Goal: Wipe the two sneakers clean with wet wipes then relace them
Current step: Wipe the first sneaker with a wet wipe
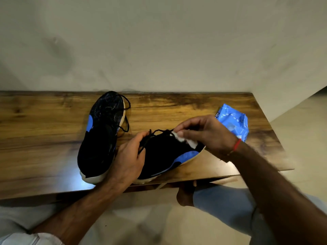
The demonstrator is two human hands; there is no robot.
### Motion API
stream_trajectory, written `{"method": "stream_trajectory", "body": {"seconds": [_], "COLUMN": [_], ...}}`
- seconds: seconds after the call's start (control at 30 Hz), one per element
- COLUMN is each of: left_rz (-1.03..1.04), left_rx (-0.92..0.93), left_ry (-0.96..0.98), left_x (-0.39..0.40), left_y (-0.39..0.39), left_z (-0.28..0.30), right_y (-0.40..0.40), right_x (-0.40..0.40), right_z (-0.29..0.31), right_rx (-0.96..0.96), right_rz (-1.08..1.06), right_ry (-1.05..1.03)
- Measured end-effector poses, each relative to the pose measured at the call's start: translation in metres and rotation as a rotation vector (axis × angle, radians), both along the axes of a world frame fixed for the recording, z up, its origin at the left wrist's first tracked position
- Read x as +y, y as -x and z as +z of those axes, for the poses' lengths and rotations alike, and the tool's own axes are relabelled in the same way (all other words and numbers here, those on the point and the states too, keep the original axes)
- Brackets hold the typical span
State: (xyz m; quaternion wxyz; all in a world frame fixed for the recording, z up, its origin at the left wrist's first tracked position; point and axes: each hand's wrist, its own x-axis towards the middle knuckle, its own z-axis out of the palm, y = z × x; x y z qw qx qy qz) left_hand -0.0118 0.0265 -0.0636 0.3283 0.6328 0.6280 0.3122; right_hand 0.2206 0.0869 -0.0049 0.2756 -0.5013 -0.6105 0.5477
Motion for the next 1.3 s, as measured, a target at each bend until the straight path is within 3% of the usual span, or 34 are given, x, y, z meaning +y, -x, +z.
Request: {"method": "stream_trajectory", "body": {"seconds": [0.07, 0.13, 0.2, 0.3, 0.47, 0.53, 0.67, 0.87, 0.93, 1.0, 1.07, 1.17, 1.23, 1.3], "left_rz": [0.002, 0.012, 0.008, 0.002, 0.012, 0.023, 0.034, 0.059, 0.061, 0.059, 0.064, 0.070, 0.086, 0.100], "left_rx": [-0.010, -0.012, -0.014, -0.018, -0.016, -0.023, -0.025, -0.019, -0.015, -0.003, -0.007, -0.023, -0.034, -0.055], "left_ry": [0.000, -0.002, -0.006, -0.016, -0.021, -0.017, -0.009, -0.003, -0.002, -0.005, -0.004, 0.006, 0.013, 0.020], "left_x": [0.001, 0.000, -0.001, -0.002, -0.003, -0.003, -0.003, -0.003, -0.002, -0.003, -0.002, -0.001, 0.000, 0.000], "left_y": [0.001, 0.001, 0.000, 0.001, 0.001, 0.000, -0.001, -0.001, 0.001, 0.001, 0.000, 0.001, 0.003, 0.003], "left_z": [-0.002, -0.002, -0.001, -0.001, 0.000, 0.001, 0.003, 0.004, 0.005, 0.005, 0.006, 0.007, 0.008, 0.009], "right_y": [-0.018, -0.029, -0.033, -0.026, 0.016, 0.007, -0.030, 0.002, -0.009, -0.016, -0.009, -0.002, -0.013, -0.028], "right_x": [0.010, 0.018, 0.021, 0.021, 0.001, 0.009, 0.028, 0.005, 0.014, 0.018, 0.015, 0.010, 0.017, 0.023], "right_z": [-0.003, -0.012, -0.018, -0.028, -0.039, -0.037, -0.034, -0.031, -0.030, -0.031, -0.039, -0.039, -0.024, -0.009], "right_rx": [-0.092, -0.337, -0.516, -0.685, -0.633, -0.659, -0.902, -0.594, -0.587, -0.633, -0.645, -0.522, -0.292, -0.167], "right_rz": [-0.201, -0.393, -0.451, -0.369, -0.066, -0.064, -0.187, 0.077, -0.041, -0.207, -0.143, 0.034, -0.020, -0.187], "right_ry": [-0.139, -0.317, -0.433, -0.526, -0.563, -0.561, -0.517, -0.411, -0.404, -0.541, -0.621, -0.364, -0.127, -0.083]}}
